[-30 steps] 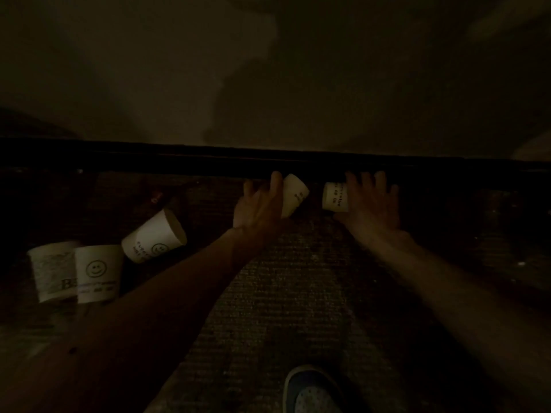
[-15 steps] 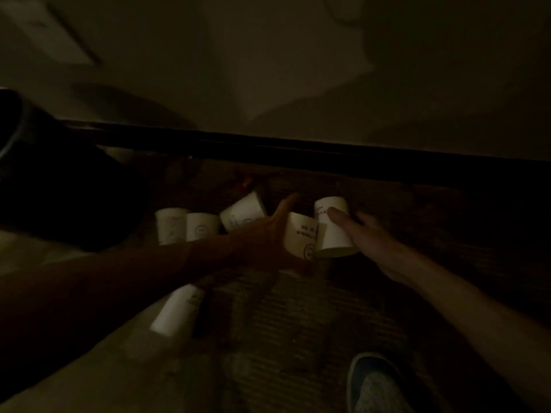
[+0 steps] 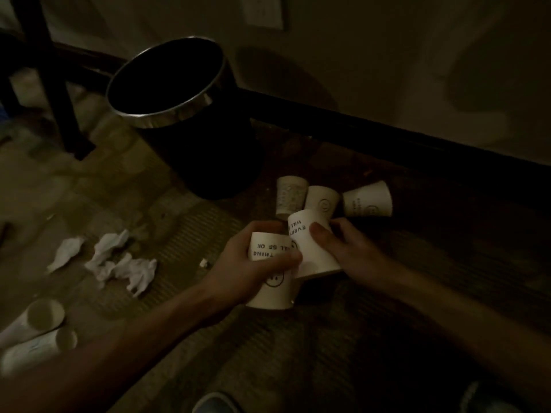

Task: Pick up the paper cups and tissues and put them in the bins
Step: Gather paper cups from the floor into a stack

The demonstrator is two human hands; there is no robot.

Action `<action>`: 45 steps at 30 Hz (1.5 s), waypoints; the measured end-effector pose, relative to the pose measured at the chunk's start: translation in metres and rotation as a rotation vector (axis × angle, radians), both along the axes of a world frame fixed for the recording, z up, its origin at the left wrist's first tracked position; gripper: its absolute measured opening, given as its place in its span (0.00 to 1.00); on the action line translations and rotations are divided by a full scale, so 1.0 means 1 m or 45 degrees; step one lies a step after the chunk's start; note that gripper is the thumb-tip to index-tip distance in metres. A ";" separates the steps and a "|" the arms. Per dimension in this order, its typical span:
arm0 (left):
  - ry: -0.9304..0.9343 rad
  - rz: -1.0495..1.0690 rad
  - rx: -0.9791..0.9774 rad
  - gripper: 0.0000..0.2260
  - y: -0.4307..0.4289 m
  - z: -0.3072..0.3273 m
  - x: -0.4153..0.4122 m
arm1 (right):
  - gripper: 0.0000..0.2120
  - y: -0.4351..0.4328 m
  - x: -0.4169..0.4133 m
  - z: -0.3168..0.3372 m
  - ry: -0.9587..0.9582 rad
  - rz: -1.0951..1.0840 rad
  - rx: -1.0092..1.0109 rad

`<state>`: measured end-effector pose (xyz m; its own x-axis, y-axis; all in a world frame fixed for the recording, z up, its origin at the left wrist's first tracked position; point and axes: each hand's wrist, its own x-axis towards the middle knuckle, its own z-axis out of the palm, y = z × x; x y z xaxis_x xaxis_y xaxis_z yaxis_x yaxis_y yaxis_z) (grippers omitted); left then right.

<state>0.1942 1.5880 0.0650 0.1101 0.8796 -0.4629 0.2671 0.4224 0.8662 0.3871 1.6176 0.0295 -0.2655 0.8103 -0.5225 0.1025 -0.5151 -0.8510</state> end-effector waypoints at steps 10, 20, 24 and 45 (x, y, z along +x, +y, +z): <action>-0.221 0.045 -0.157 0.31 0.009 -0.028 -0.089 | 0.36 0.014 -0.076 0.009 -0.336 0.419 0.264; -0.407 -0.316 -0.187 0.25 0.014 -0.048 -0.138 | 0.36 0.025 -0.115 0.030 -0.588 0.855 0.268; -0.316 -0.234 -0.190 0.30 0.019 -0.067 -0.131 | 0.29 0.031 -0.100 0.012 -0.664 0.858 0.354; -0.405 0.327 -0.286 0.28 0.007 -0.099 -0.185 | 0.49 0.037 -0.102 -0.024 -0.807 0.639 0.294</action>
<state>0.0092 1.5953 -0.0339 0.0689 0.7787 -0.6236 -0.1349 0.6266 0.7676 0.2855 1.6544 0.0057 -0.3349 0.7793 -0.5296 0.7671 -0.1009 -0.6335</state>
